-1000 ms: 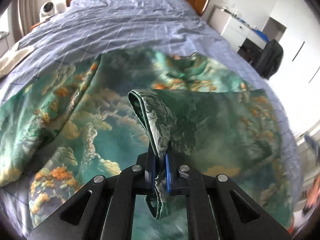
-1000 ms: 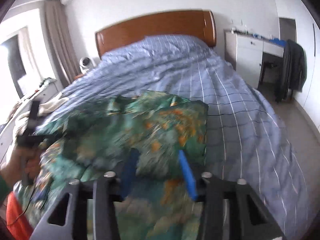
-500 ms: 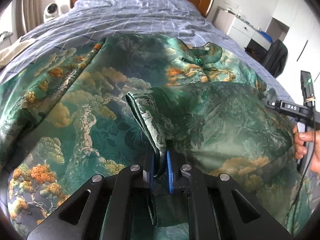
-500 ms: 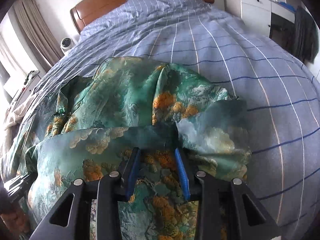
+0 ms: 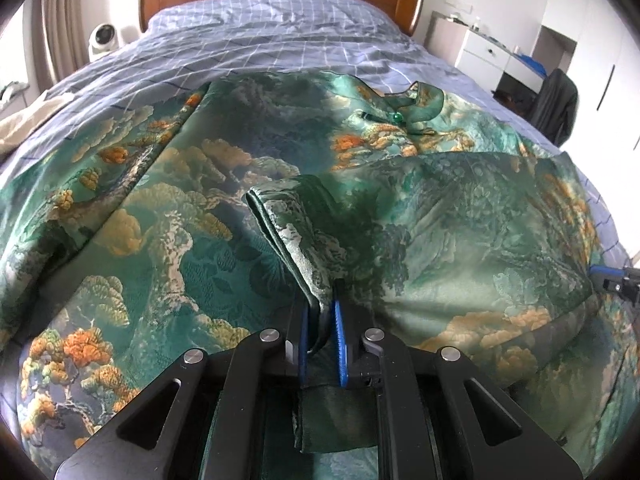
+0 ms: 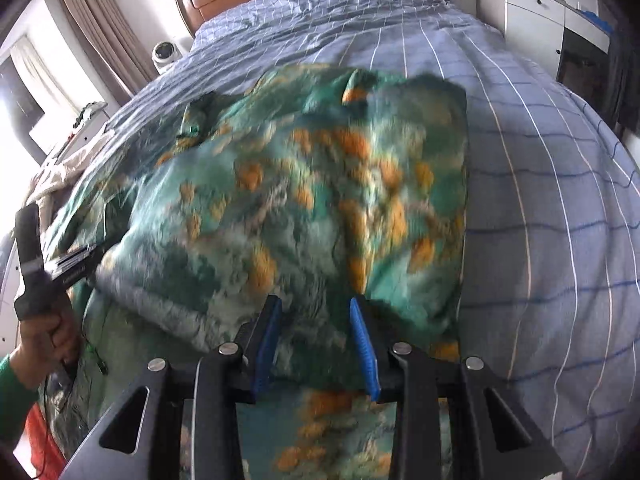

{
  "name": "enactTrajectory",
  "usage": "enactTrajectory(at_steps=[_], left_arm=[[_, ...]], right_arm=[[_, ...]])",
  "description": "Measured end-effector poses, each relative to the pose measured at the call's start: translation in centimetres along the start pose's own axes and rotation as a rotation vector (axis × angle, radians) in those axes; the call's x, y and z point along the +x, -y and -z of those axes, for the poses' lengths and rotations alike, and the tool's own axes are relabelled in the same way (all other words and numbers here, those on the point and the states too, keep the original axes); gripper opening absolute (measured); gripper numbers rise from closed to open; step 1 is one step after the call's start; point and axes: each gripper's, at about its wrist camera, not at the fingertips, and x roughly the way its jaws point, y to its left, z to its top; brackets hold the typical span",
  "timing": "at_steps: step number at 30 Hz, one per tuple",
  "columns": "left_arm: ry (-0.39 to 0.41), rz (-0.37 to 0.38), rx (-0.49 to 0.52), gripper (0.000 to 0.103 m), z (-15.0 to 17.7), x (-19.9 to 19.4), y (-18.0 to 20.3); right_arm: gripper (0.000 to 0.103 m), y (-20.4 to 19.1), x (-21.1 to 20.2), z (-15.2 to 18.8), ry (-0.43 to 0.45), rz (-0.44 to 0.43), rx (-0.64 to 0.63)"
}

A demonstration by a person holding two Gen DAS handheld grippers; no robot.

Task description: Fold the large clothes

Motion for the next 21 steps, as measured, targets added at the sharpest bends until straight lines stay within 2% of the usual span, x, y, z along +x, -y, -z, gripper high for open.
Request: enactTrajectory(at_steps=[3,6,12,14,19,21], left_arm=[[-0.001,-0.013,0.009,0.011,0.0,0.2,0.1],[-0.002,-0.02,0.012,0.011,0.0,0.3,0.1],[0.0,-0.033,0.02,0.013,0.0,0.2,0.3],[-0.005,-0.044,0.019,0.021,0.0,-0.6,0.3],[0.006,-0.025,0.003,0.071,2.0,-4.8,-0.7],[0.003,-0.008,0.009,0.076,3.4,-6.8,-1.6]], right_arm=[[0.035,0.1,1.9,-0.2,-0.022,0.02,0.016],[0.034,0.2,3.6,-0.1,-0.004,0.021,0.057],[0.034,-0.1,3.3,0.7,0.052,0.046,0.075],[0.035,-0.3,2.8,1.4,0.068,0.059,0.079],[0.04,-2.7,-0.7,3.0,0.119,0.18,0.046],[0.051,-3.7,-2.3,4.2,0.135,0.19,0.049]])
